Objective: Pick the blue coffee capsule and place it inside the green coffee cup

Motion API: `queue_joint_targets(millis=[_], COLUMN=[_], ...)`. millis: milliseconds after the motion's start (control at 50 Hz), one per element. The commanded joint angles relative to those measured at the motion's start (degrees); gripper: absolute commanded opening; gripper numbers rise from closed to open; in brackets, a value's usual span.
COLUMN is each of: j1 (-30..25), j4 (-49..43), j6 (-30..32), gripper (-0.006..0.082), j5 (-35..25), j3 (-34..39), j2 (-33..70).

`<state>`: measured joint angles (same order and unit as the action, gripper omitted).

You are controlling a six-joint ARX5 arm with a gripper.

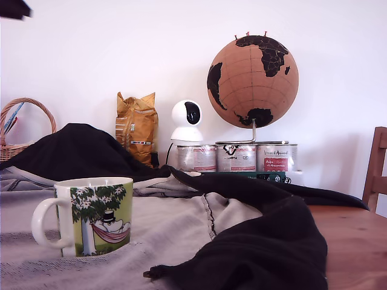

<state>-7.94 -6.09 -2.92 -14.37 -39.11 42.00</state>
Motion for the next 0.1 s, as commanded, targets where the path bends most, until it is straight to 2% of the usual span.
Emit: queue_joint_targets(millis=[0, 80], j1=[0.3, 0.3], j4=[-9.0, -13.6], j6=[0.4, 0.5], gripper=[-0.0019, -0.0019], j5=[2.6, 6.6], j3=[-2.3, -4.7], j2=[-0.9, -1.9])
